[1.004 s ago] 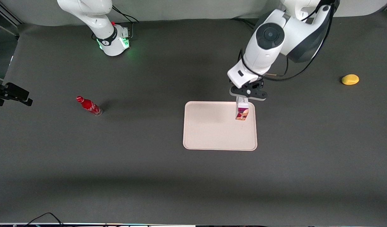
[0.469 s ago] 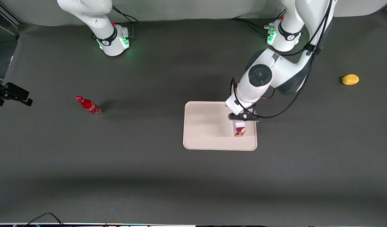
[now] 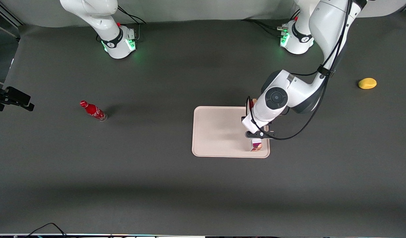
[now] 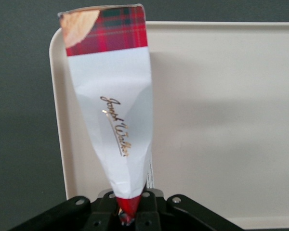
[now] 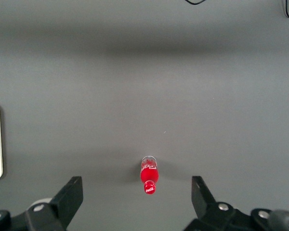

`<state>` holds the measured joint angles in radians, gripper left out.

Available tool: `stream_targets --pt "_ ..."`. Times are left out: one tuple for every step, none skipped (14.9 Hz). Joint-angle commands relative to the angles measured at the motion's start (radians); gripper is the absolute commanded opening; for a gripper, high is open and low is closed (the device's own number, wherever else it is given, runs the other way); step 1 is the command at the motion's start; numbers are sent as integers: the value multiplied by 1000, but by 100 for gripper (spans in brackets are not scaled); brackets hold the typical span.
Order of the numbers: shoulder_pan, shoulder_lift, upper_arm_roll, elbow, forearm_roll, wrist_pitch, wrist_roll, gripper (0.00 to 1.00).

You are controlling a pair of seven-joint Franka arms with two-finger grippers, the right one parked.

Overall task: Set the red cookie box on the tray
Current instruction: 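Carry the held box over the white tray and lower it, then lay the box down on the tray and open the left gripper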

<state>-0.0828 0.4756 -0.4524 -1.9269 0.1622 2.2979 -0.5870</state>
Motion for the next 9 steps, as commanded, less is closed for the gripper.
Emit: stream_targets --pt "-14 35 15 14 49 26 -25 0" --pt "-14 41 17 11 51 40 -23 0" --pt "-15 49 24 11 51 49 -23 0" --pt "-15 58 26 11 53 58 -23 0" --pt "-15 63 27 11 53 66 -23 0" --pt "-15 66 29 12 53 67 -23 0" --pt "-17 67 29 12 53 67 -23 0" --pt "-15 67 29 12 53 67 -23 0" --pt "-15 72 30 17 53 66 -23 0"
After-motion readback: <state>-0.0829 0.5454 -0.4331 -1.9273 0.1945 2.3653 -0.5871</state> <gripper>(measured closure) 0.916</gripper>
